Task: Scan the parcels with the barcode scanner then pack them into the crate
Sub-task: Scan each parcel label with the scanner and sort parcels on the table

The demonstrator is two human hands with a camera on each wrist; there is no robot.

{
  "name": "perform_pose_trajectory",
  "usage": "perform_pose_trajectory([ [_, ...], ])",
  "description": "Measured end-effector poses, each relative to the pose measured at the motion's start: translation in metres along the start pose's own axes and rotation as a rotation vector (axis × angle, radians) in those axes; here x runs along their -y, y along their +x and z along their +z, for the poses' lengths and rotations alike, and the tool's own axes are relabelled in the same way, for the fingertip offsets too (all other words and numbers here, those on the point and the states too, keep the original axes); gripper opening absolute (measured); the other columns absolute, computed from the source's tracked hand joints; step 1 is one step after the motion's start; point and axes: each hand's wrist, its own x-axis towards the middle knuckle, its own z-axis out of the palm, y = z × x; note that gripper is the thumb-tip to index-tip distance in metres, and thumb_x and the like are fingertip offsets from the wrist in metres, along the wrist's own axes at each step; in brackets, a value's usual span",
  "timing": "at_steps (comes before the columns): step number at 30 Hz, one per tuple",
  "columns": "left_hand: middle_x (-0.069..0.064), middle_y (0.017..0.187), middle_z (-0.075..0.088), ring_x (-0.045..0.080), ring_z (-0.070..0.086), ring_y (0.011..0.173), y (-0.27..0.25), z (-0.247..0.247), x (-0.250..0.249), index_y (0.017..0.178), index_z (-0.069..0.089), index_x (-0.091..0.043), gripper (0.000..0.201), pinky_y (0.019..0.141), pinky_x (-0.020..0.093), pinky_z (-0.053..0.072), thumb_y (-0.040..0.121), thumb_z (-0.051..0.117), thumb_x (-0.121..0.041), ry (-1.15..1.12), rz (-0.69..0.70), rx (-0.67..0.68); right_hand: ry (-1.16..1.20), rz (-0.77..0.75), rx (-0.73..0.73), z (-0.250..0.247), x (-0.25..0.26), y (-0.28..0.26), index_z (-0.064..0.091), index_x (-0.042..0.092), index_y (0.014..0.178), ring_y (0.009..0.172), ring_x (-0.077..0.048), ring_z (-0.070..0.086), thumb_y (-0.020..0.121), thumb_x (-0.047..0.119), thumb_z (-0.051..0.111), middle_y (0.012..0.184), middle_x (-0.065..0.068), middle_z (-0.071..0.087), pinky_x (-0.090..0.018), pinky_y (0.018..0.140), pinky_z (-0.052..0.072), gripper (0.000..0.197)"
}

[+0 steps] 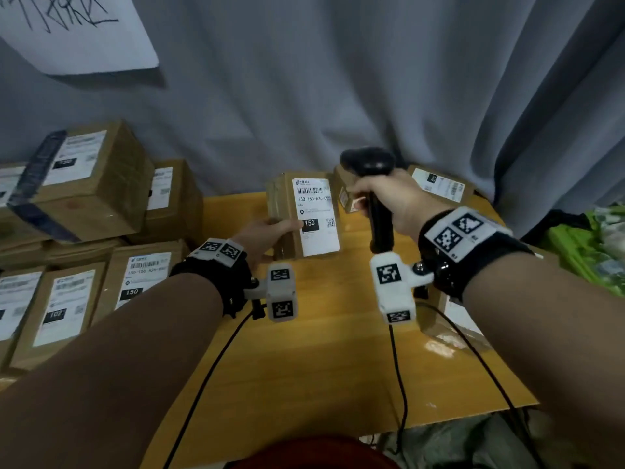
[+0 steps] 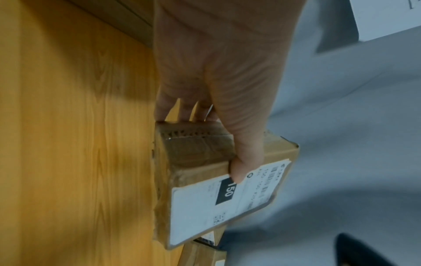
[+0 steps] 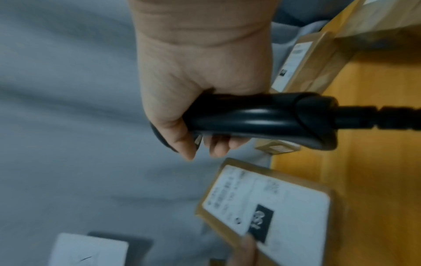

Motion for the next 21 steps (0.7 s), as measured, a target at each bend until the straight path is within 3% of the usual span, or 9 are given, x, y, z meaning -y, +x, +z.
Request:
perform_pose_trajectory([
  [4, 0.001, 0.107, 0.068, 0.021, 0.063, 0.100, 0.002, 0.007, -0.003, 0.104, 0.059, -0.021, 0.029, 0.094, 0.044, 0.050, 0.084, 0.068, -0.040, 0.004, 0.019, 0.002, -0.009, -0.050, 0.125, 0.007, 0.021, -0.015, 0.065, 0.003, 0.089, 0.048, -0.014, 0.052, 0.080, 0.005, 0.068, 0.062, -0.006, 0.061, -0.023, 0.049, 0.045, 0.009],
  [9, 0.004, 0.114, 0.067, 0.024, 0.061, 0.106, 0.007, 0.010, 0.016, 0.124, 0.056, -0.016, 0.052, 0.097, 0.047, 0.047, 0.081, 0.069, -0.042, -0.005, -0.024, 0.000, -0.081, 0.036, 0.146, 0.007, -0.009, -0.027, 0.063, 0.009, 0.078, 0.045, -0.013, 0.050, 0.083, 0.021, 0.072, 0.057, -0.002, 0.057, -0.023, 0.048, 0.043, 0.015],
  [13, 0.006, 0.114, 0.068, 0.023, 0.062, 0.102, 0.011, 0.009, 0.028, 0.125, 0.057, -0.014, 0.058, 0.084, 0.040, 0.051, 0.078, 0.072, -0.044, 0.018, -0.057, -0.023, -0.069, 0.101, 0.079, 0.004, -0.028, -0.027, 0.059, 0.008, 0.070, 0.045, -0.014, 0.047, 0.077, 0.003, 0.062, 0.054, -0.003, 0.052, -0.023, 0.043, 0.042, 0.009],
  [16, 0.006, 0.113, 0.068, 0.022, 0.062, 0.097, 0.011, 0.010, 0.030, 0.123, 0.059, -0.012, 0.056, 0.077, 0.036, 0.050, 0.079, 0.072, -0.043, 0.019, -0.066, -0.026, -0.084, 0.105, 0.073, 0.004, -0.032, -0.026, 0.057, 0.008, 0.066, 0.043, -0.014, 0.046, 0.073, 0.001, 0.058, 0.053, -0.004, 0.051, -0.023, 0.042, 0.041, 0.010],
  [21, 0.005, 0.118, 0.066, 0.024, 0.061, 0.107, 0.016, 0.012, 0.032, 0.129, 0.054, -0.014, 0.060, 0.094, 0.044, 0.049, 0.080, 0.071, -0.044, 0.012, -0.068, -0.016, -0.082, 0.115, 0.079, 0.003, -0.029, -0.023, 0.056, 0.009, 0.064, 0.043, -0.013, 0.047, 0.073, 0.001, 0.058, 0.054, -0.003, 0.052, -0.023, 0.043, 0.042, 0.012],
])
